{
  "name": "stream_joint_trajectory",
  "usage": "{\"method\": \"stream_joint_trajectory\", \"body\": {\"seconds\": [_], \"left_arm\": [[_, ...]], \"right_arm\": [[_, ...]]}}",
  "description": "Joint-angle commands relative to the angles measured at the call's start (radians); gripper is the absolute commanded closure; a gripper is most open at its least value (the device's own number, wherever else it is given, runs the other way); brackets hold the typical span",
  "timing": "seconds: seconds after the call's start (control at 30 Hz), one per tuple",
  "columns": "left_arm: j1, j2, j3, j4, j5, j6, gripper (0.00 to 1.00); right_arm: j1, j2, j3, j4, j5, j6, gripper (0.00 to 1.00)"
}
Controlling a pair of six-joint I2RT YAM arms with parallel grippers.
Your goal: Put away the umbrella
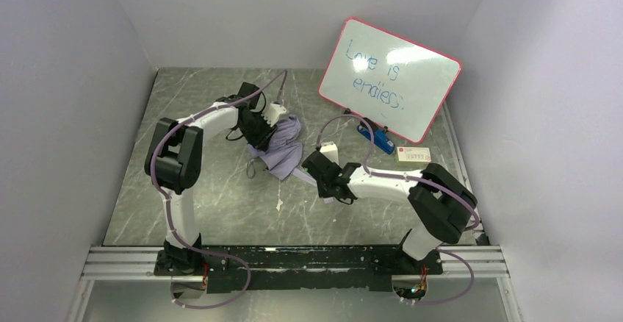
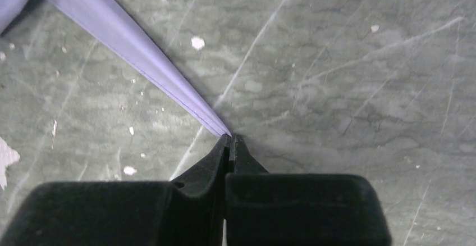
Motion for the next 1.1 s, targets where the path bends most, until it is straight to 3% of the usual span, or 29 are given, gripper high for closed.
{"method": "stream_joint_trajectory", "body": {"seconds": [0.0, 1.07], "left_arm": [[0.053, 0.034, 0.040, -0.033, -0.095, 0.003, 0.95], [0.083, 0.125, 0.165, 0.046, -0.270, -0.056, 0.95]], "right_arm": [[-0.003, 0.007, -0.080, -0.250, -0.127, -0.013, 1.00], [0.087, 0.003, -0.136, -0.393, -0.340, 0.020, 1.00]]}}
